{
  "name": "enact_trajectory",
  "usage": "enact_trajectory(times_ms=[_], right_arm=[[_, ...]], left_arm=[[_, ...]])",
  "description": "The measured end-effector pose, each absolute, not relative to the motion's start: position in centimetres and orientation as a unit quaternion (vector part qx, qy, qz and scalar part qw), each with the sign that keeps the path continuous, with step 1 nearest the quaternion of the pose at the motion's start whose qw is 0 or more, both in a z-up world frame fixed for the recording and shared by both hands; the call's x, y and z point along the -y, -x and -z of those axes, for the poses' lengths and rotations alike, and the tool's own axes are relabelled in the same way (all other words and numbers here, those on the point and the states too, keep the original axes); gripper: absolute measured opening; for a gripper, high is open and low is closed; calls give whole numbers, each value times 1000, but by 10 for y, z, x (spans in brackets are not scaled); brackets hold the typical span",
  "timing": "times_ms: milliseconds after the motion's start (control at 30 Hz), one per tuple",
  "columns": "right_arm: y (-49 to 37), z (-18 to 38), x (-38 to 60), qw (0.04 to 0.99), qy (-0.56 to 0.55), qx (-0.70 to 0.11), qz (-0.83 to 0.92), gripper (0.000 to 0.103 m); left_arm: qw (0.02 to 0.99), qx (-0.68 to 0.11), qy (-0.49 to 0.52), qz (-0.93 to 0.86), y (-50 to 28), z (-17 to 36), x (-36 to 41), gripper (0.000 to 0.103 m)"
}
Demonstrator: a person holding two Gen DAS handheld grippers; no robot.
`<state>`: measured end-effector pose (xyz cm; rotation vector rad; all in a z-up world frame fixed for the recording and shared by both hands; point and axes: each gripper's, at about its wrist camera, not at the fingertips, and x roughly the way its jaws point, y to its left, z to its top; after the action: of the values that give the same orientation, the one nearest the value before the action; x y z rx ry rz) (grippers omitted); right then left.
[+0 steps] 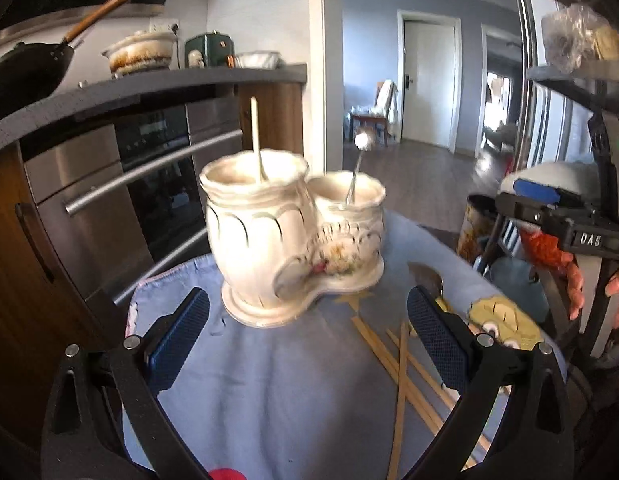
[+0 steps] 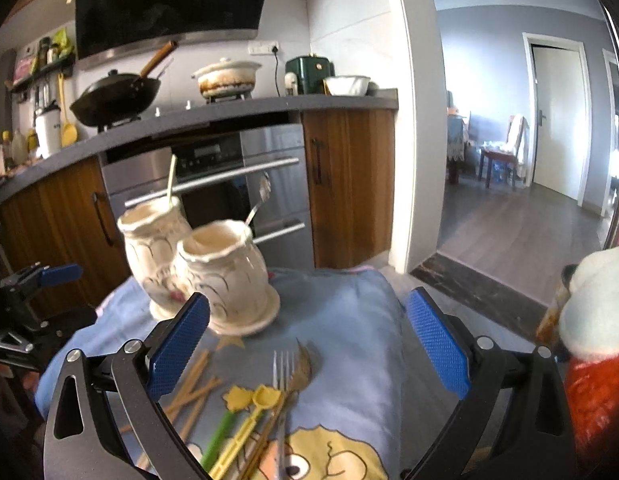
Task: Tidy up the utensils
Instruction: 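Move both open grippers back down to the utensils on the cloth, then close the right gripper on the gold fork and lift it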
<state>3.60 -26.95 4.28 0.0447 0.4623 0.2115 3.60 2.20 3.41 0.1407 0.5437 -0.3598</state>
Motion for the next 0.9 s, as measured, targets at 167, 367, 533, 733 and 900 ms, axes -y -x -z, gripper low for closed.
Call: enact_trajectory(times_ms=[167, 367, 533, 733, 900], right_arm=[[-36, -31, 269, 963, -15, -247, -105, 98], [-35, -14, 272, 956, 3, -274, -101, 98], [-33, 2, 278, 948, 17, -303, -98, 98], [-32, 22, 277, 936, 32, -337, -95, 98], [-35, 34, 272, 928, 39, -359, -94, 98]], left_arm=[[930, -308, -79, 183, -41, -16, -16, 98], [911, -355, -86, 190, -47, 7, -15, 98], [897, -379, -103, 202, -40, 20, -6, 98], [887, -394, -115, 213, -33, 30, 3, 98], [879, -404, -127, 218, -29, 38, 9, 97]])
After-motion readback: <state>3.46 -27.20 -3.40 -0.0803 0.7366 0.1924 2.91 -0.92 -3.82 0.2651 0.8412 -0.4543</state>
